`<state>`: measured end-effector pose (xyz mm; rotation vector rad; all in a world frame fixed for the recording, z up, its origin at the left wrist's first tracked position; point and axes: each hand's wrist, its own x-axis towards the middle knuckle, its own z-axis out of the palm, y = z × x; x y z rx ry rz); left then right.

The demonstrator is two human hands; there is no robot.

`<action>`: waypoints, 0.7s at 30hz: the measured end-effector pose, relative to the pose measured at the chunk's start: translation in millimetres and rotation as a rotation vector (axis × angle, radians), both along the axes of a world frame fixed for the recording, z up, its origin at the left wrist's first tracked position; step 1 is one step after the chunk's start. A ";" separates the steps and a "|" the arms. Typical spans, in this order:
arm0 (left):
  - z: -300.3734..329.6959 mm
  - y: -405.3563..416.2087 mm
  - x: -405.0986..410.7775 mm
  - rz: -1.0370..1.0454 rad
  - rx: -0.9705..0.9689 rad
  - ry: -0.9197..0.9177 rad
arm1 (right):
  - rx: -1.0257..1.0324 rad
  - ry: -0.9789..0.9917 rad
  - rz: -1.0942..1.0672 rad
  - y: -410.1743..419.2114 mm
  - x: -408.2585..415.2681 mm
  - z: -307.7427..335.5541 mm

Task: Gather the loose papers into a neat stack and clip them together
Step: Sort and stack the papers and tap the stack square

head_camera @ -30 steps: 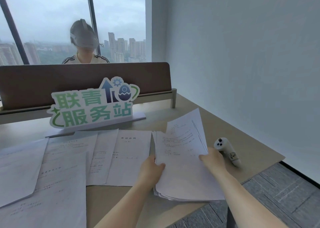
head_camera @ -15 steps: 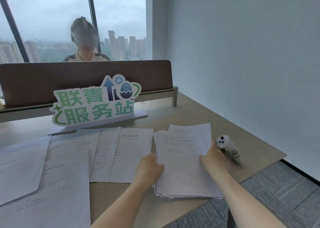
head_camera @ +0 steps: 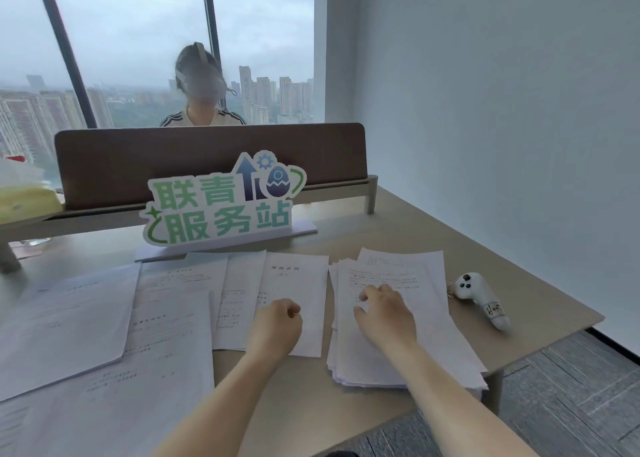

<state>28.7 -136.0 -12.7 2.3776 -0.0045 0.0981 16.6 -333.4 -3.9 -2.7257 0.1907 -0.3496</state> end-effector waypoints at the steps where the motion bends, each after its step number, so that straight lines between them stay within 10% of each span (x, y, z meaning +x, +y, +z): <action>1: 1.0 9.8 -1.5 0.016 -0.004 0.003 | 0.009 0.003 0.034 12.8 0.2 -0.3; 21: -7.3 113.2 -29.9 0.292 0.457 0.339 | -0.054 0.443 0.146 140.6 18.5 -9.5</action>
